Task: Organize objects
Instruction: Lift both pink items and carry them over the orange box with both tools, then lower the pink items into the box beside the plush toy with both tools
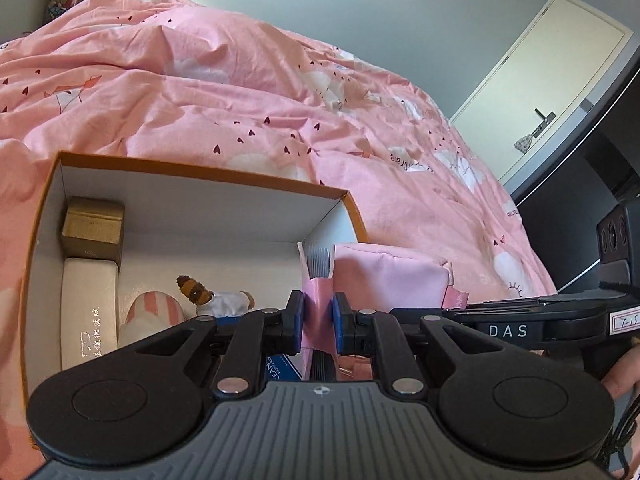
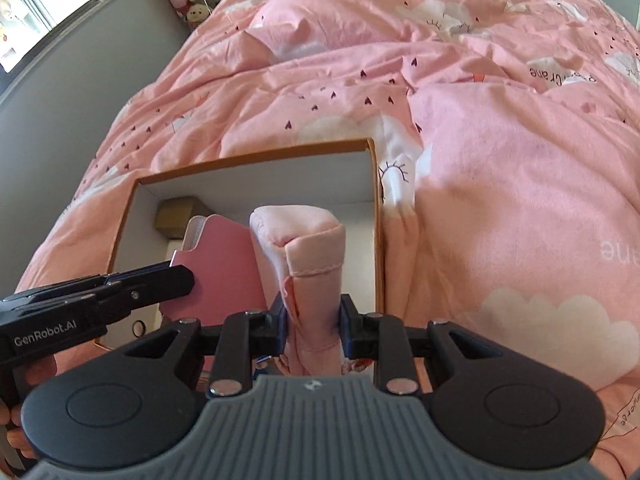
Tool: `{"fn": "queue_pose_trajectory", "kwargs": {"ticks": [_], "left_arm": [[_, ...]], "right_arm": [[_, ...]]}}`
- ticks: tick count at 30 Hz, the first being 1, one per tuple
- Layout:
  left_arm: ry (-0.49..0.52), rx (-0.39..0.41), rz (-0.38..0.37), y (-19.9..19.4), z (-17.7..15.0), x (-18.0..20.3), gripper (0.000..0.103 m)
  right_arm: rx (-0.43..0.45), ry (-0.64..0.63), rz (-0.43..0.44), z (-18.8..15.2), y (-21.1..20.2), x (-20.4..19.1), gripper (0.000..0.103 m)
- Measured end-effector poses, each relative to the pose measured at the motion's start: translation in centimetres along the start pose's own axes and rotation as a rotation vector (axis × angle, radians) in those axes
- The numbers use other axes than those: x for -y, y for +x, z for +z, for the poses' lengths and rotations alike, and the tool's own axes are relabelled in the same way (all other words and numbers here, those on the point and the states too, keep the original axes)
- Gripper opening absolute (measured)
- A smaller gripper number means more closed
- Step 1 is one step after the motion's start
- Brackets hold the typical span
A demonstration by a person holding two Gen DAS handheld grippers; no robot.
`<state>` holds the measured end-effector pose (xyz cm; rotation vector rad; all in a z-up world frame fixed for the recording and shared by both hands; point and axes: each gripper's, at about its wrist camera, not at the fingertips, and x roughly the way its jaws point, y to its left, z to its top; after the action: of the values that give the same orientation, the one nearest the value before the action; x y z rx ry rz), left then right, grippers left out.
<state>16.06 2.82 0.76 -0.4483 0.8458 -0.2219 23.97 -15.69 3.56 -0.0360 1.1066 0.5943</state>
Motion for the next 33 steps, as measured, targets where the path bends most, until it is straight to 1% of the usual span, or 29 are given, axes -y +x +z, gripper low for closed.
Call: {"fn": "queue_pose_trajectory", "kwargs": {"ticks": [3,6,11,14,18,21,25,27,30,33], "left_arm": [[0.004,-0.03,0.022,1.6,-0.7,0.0,0.016],[-0.022,-0.063,0.02,2.9,-1.4,-0.5,0.016],[-0.025,-0.09,0.045,4.3,-2.7,-0.8,0.015],[0.007,-0.088,0.075,4.1,-3.0,-0.8,0.015],[0.046,-0.082,0.094,3.8,-3.2,-0.5,0.015],[0.093,-0.089,0.129,4.0,-3.2,0.2,0.015],[0.133,-0.115,0.169,4.6,-3.4,0.4,0.015],[0.13,-0.139,0.178,5.4,-3.4,0.1,0.015],[0.108,-0.152,0.165,5.7,-3.4,-0.5,0.016],[0.091,-0.154,0.145,5.6,-3.3,-0.9,0.017]], "right_arm": [[-0.052,-0.006,-0.018,0.3,1.6,0.2,0.027],[-0.093,-0.025,-0.022,0.6,2.7,0.0,0.028],[-0.172,-0.068,-0.023,1.1,4.8,-0.4,0.028],[-0.221,-0.057,-0.013,1.5,6.2,-0.4,0.028],[-0.273,-0.042,0.003,2.0,7.8,-0.8,0.028],[-0.309,-0.015,0.02,2.1,9.1,-0.9,0.028],[-0.331,-0.015,0.037,2.0,10.0,-1.8,0.028],[-0.333,-0.033,0.019,1.8,10.5,-2.3,0.028],[-0.347,-0.026,0.005,1.7,11.5,-2.3,0.028],[-0.342,-0.022,0.003,1.8,11.8,-2.2,0.03]]}}
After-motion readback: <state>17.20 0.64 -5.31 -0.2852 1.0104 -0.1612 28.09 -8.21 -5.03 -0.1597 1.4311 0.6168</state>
